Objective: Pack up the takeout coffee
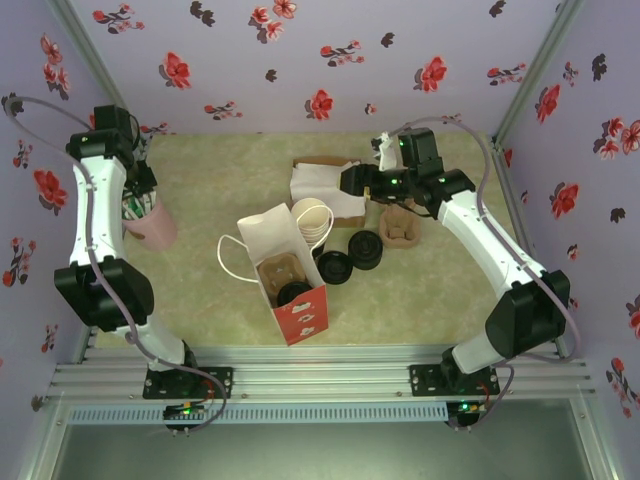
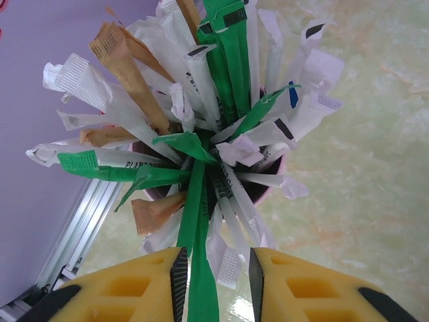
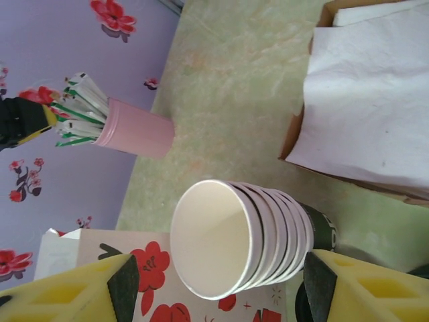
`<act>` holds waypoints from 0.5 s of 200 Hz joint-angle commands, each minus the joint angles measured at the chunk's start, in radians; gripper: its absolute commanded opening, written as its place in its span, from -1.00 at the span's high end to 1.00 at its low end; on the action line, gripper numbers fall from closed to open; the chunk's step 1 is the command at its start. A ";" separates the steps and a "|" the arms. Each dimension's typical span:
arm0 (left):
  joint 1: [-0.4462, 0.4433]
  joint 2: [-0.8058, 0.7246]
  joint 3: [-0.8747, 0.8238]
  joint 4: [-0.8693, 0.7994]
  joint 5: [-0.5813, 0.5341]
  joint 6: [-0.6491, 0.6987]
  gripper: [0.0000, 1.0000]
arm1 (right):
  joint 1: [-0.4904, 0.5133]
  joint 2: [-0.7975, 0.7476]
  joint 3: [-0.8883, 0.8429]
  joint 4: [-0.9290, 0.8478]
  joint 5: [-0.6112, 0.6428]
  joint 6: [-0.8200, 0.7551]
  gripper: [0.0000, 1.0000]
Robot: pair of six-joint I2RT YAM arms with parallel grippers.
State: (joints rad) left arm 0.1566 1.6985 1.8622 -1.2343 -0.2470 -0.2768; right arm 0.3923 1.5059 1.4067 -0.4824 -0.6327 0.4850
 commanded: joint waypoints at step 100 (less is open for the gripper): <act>0.014 0.023 0.022 -0.027 -0.011 0.026 0.77 | -0.004 0.021 0.001 0.043 -0.045 0.023 -0.36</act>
State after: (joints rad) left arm 0.1619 1.7401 1.8767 -1.2358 -0.2516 -0.2554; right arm 0.3923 1.5208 1.4067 -0.4675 -0.6571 0.4999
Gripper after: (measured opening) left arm 0.153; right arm 0.679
